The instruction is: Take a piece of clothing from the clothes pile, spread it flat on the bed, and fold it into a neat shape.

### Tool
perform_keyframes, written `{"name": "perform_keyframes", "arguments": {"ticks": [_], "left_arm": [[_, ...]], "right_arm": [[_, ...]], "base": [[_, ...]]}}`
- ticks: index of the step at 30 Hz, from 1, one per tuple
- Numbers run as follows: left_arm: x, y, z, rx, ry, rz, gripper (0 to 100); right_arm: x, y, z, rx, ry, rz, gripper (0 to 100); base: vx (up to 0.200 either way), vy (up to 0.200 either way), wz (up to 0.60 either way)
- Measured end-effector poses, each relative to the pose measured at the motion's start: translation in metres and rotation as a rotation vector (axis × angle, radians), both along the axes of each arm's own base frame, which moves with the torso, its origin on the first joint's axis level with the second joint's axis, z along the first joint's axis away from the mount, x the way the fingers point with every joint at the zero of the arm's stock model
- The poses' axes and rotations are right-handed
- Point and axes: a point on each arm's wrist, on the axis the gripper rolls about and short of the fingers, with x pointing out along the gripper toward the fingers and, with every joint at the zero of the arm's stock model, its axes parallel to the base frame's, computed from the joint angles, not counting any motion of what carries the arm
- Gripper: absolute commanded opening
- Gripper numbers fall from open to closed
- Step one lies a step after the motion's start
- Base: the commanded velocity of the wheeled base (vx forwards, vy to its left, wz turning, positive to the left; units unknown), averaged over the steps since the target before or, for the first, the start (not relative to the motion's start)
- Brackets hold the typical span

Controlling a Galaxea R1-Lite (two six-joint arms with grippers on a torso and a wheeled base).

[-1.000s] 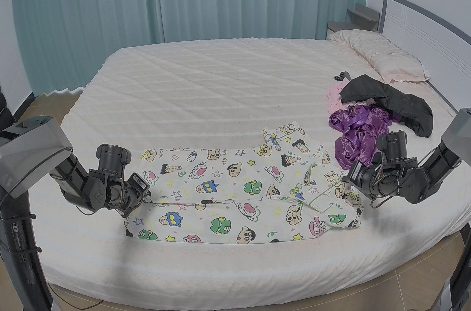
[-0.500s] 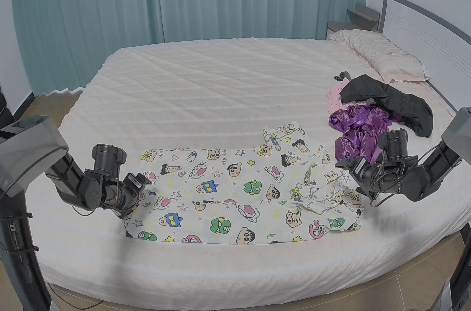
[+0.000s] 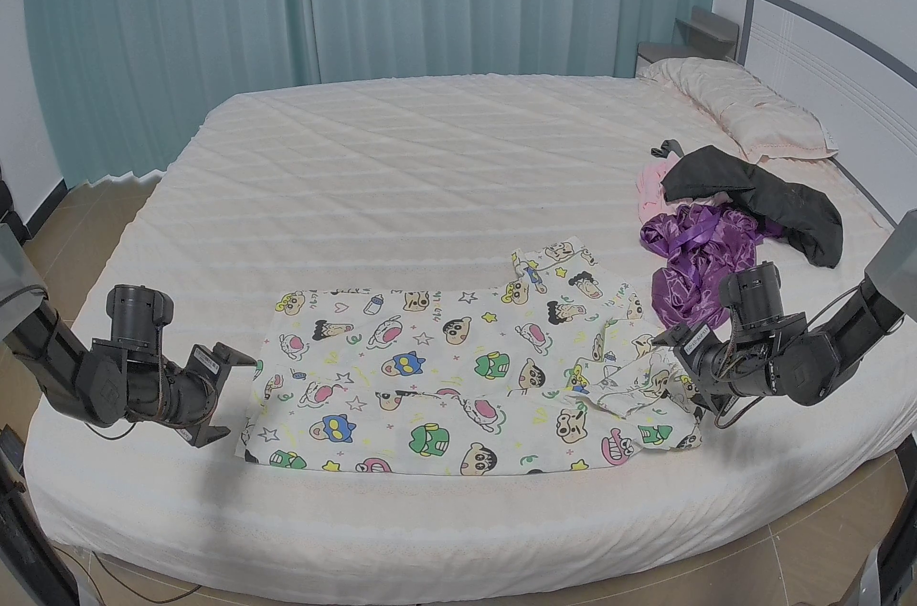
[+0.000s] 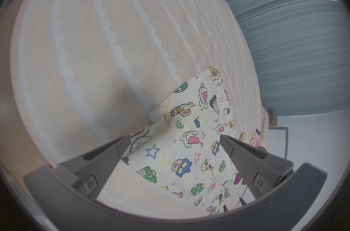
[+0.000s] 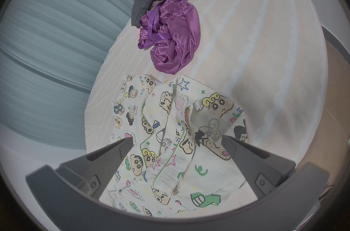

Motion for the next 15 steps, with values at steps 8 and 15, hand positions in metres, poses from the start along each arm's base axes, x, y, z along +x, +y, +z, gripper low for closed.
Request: {"name": "perform_keyframes", "arguments": {"ticks": [8,15], "left_arm": [[-0.012,-0.003,0.001,-0.048,0.011,-0.040,100],[-0.014,-0.004,0.001,-0.061,0.016,-0.040,100]], "right_arm": [[0.021,0.008,-0.008,-0.012,-0.015,-0.010,100],[0.034,0.013,-0.015,-0.020,-0.009,-0.004,100]], "base": [[0.000,0.000,0.00],[0.000,0.000,0.00]]}}
